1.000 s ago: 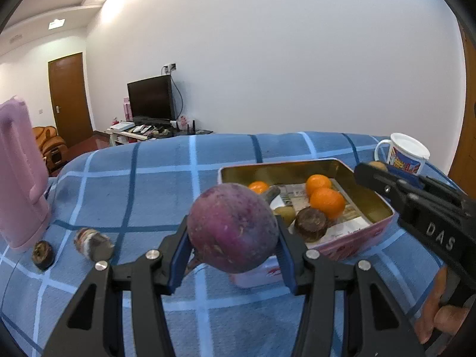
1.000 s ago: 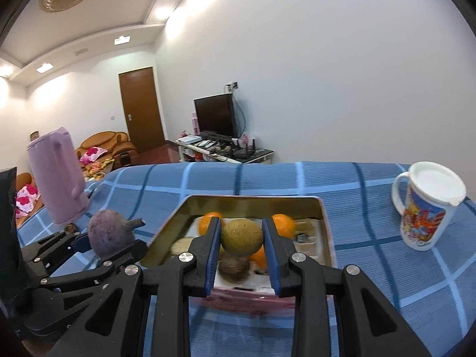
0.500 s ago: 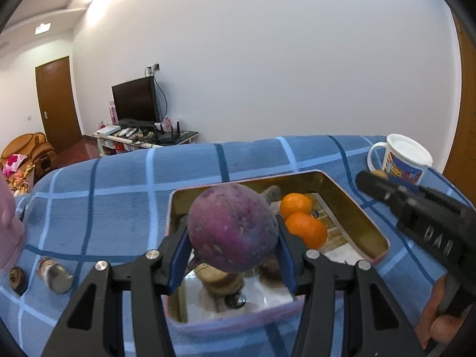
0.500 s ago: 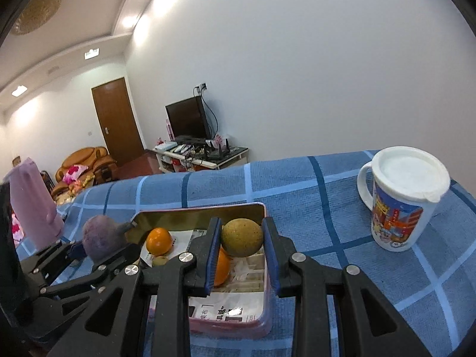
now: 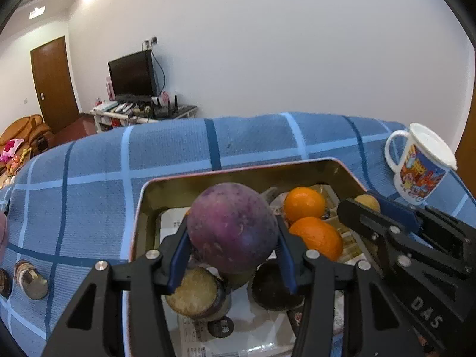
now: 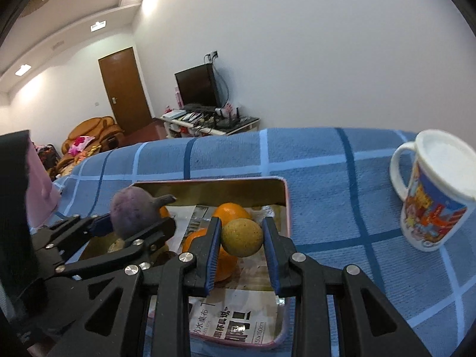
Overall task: Organize fruits
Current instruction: 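Open both tools to drop the radish and yellow fruit into the tin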
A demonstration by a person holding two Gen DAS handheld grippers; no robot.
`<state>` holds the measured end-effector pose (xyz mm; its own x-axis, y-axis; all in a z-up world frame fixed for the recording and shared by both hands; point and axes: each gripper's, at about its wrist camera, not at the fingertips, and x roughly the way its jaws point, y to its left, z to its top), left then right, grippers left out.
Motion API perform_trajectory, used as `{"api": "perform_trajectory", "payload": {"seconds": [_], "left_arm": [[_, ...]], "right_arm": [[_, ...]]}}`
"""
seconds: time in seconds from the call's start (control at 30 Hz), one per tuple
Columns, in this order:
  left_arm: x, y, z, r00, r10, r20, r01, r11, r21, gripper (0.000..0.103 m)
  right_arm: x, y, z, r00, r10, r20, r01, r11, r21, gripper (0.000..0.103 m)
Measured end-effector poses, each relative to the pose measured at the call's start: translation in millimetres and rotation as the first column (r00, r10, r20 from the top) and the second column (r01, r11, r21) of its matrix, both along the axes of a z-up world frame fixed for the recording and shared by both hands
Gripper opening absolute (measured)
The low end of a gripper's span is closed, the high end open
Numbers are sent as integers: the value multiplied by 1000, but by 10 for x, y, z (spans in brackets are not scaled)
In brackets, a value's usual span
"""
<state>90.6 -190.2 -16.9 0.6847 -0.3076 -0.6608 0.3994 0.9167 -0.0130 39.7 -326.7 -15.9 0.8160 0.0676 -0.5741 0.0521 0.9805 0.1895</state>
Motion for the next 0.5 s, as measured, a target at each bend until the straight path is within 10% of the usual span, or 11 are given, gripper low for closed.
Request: {"api": "perform_trajectory", "payload": {"seconds": [0.23,0.5], "left_arm": [[-2,-10,-22,1000,22,-5,-22,1000,15,56],[-101,164,79,994,84,66,-82,996,-29,87]], "right_arm": [[46,-67,-65,999,35,-15,-34,997,74,31],[-49,-185,-7,999,-2,43,-3,992,129,44]]}}
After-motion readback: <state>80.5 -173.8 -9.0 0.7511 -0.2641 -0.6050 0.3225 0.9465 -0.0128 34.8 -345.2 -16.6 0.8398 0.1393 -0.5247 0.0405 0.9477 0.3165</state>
